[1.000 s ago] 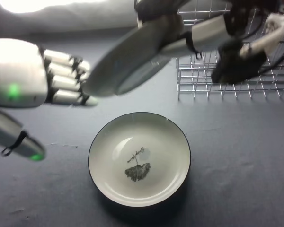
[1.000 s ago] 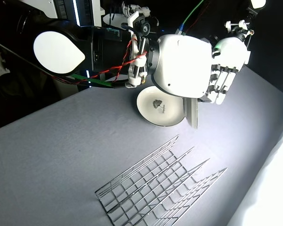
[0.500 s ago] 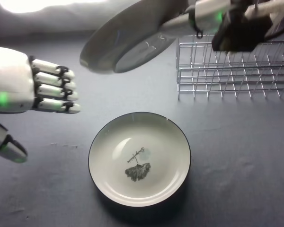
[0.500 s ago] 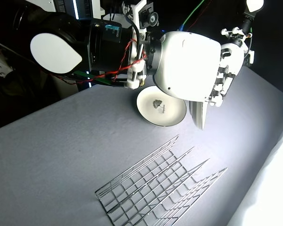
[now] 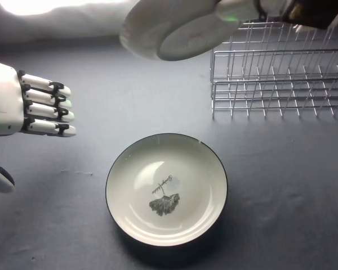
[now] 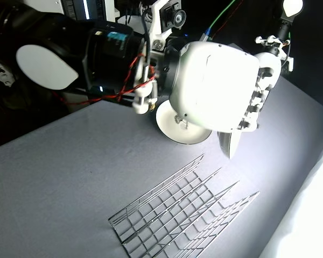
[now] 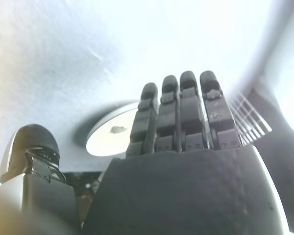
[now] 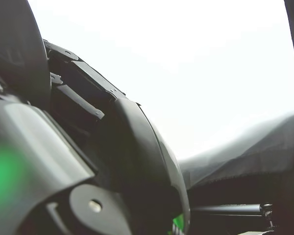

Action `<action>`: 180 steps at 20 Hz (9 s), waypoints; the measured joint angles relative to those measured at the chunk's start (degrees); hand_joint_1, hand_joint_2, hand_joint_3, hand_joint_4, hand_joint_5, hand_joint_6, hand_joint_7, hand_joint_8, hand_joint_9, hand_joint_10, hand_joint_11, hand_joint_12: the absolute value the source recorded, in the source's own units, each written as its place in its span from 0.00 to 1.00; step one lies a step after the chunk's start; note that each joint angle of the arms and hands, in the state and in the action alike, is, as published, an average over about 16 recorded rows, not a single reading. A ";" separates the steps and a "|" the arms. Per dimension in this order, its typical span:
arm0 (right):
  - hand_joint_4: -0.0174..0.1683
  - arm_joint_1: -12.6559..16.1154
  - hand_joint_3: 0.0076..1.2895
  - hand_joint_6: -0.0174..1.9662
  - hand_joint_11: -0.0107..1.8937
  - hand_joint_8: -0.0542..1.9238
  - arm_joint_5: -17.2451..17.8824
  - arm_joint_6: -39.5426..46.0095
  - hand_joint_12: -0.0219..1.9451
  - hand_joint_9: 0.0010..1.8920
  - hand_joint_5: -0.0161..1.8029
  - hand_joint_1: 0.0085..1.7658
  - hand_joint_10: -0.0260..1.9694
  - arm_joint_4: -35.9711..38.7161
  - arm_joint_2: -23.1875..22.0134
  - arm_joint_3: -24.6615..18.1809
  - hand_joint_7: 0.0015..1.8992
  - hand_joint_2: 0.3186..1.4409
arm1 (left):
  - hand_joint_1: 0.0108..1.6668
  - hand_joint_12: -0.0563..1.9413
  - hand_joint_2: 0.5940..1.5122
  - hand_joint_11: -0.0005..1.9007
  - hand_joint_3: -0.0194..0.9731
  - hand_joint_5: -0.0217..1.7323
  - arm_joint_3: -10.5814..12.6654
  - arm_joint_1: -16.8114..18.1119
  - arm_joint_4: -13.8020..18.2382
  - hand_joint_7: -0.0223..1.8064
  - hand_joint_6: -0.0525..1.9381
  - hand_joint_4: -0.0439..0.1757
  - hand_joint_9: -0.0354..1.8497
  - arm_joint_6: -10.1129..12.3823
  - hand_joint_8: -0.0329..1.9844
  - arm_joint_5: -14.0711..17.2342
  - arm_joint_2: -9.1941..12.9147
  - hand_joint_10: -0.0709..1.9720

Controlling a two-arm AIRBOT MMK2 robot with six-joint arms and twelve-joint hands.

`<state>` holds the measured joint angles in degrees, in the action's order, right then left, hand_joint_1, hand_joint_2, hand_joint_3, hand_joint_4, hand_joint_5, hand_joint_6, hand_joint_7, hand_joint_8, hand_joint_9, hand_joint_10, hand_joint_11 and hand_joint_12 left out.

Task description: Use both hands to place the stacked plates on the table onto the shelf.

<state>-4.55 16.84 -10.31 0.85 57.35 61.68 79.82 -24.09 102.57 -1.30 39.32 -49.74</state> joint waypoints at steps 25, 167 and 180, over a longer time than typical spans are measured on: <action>0.05 -3.54 0.00 0.54 0.39 0.50 -0.11 -0.82 0.70 0.48 0.48 0.78 0.60 -2.53 -6.68 6.96 0.52 0.66 | 0.00 0.10 0.54 0.01 0.02 0.07 2.85 0.66 -2.49 0.08 0.03 0.22 0.07 2.55 0.02 4.89 -0.80 0.04; 0.12 -18.89 0.00 0.02 0.02 0.04 10.37 -7.05 0.47 0.08 0.07 0.70 0.03 70.35 20.02 11.51 0.06 0.65 | 0.01 0.10 0.56 0.01 0.02 0.04 7.45 -22.28 -18.75 0.05 0.01 0.15 0.06 -5.54 0.01 23.23 -12.08 0.02; 0.11 -18.47 0.00 0.03 0.03 0.03 9.84 -8.36 0.60 0.18 0.17 0.69 0.04 69.37 20.97 11.86 0.18 0.66 | 0.01 0.10 0.56 0.01 0.02 0.04 7.51 -22.28 -18.71 0.05 0.01 0.15 0.06 -5.52 0.01 23.31 -12.16 0.02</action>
<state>-23.01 26.69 -18.67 70.21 78.32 73.54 87.33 -46.37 83.86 -6.82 62.64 -61.90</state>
